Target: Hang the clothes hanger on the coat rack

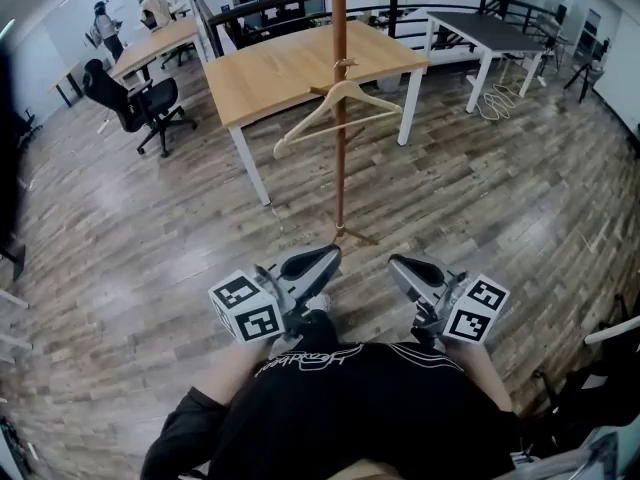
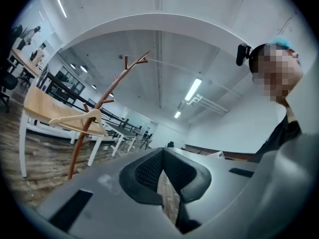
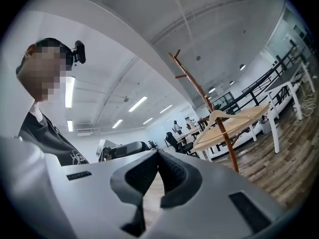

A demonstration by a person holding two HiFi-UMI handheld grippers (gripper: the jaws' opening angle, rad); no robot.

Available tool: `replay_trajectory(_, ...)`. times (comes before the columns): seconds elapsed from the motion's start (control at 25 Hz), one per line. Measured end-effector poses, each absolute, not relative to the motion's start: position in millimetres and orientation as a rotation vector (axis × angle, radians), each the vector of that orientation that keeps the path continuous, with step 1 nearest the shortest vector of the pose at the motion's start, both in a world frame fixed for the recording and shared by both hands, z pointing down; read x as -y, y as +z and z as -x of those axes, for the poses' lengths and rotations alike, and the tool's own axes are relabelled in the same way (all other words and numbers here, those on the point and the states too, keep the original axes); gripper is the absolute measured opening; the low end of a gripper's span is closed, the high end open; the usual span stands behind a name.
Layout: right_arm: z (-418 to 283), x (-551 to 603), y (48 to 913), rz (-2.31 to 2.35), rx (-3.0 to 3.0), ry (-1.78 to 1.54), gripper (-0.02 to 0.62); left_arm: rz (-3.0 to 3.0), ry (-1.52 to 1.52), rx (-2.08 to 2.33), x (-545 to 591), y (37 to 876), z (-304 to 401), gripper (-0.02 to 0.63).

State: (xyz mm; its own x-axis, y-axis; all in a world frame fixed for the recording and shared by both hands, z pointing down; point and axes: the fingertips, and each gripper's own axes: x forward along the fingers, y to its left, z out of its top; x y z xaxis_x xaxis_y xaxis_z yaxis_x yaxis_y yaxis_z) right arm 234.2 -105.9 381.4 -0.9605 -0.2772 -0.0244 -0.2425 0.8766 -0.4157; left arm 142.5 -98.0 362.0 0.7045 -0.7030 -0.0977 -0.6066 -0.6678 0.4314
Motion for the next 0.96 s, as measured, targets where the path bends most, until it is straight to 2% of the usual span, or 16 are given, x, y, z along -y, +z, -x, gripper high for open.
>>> replay_trajectory(0.96, -279, 108, 385, 0.507, -2.905, -0.676, 0.04, -2.556, -0.324, 0.924, 106, 366, -186, 0.008)
